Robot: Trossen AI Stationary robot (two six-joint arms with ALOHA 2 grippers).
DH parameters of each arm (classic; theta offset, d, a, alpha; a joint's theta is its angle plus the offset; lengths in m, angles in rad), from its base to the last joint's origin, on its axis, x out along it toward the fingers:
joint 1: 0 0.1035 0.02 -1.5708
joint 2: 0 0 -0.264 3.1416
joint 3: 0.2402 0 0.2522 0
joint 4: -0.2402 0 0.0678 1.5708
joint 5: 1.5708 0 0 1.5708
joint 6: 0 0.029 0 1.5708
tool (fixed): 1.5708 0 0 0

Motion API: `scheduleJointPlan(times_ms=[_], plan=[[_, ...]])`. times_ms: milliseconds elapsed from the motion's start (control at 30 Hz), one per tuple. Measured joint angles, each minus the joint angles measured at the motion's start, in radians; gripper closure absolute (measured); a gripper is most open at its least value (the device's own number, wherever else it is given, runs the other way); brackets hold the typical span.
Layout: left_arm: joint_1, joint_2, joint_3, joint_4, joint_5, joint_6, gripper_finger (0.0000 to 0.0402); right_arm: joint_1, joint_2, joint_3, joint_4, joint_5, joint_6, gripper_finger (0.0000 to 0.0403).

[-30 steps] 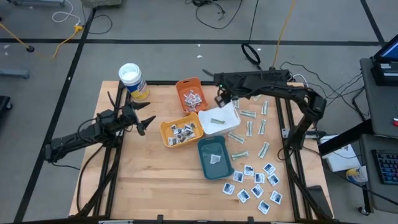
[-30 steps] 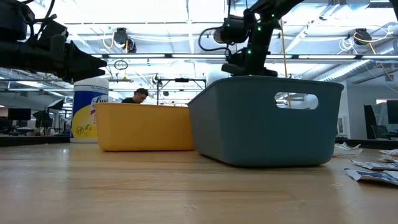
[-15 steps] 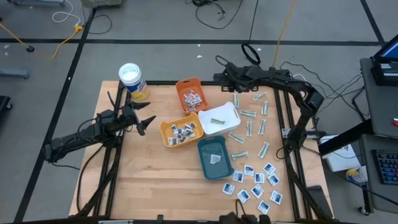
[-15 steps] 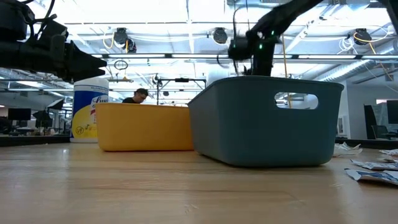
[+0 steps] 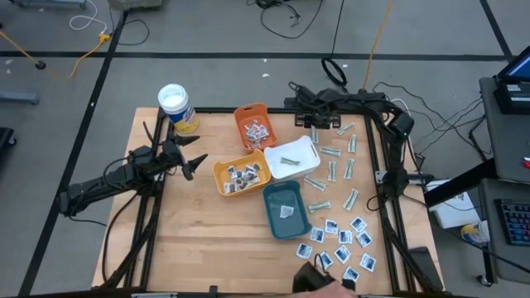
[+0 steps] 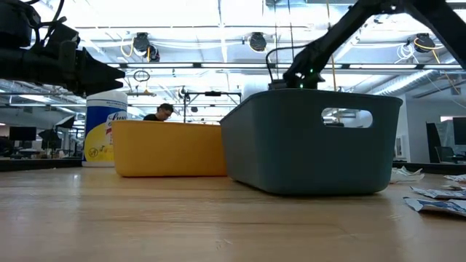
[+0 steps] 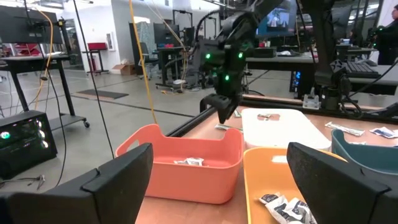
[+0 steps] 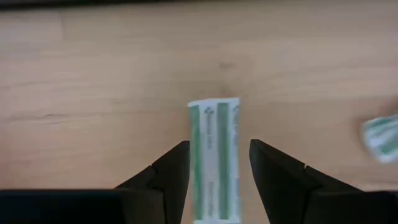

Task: Pick & Place First Aid Supplies
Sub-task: Put the green bandage into the white bin

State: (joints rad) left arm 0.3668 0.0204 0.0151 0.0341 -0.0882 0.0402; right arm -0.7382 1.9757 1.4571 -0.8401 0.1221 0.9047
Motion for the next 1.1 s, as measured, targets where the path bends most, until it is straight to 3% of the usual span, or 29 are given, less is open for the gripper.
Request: scheduleJointPlan(times_ms=[367,500,667,867,1100], plan=[[0.000,0.000,0.000,0.000,0.000,0.000,0.0030,-0.014,0.059,0.002,0.020,-0.107,-0.008,0.0264],[0.000,0.000,0.000,0.000,0.000,0.000,0.0024,-0.015,0.062,0.003,0.022,-0.120,-0.013,0.0308],[0.000,0.000,0.000,0.000,0.000,0.000,0.0027,-0.014,0.062,0.002,0.025,-0.075,-0.055,0.0391],[0.000,0.000,0.000,0.000,0.000,0.000,0.0036,-0.021,0.048,0.009,0.007,-0.046,-0.096,0.0400],[0.000,0.000,0.000,0.000,0.000,0.000,0.0030,-0.051,0.040,0.176,-0.185,-0.045,-0.209,0.0402]])
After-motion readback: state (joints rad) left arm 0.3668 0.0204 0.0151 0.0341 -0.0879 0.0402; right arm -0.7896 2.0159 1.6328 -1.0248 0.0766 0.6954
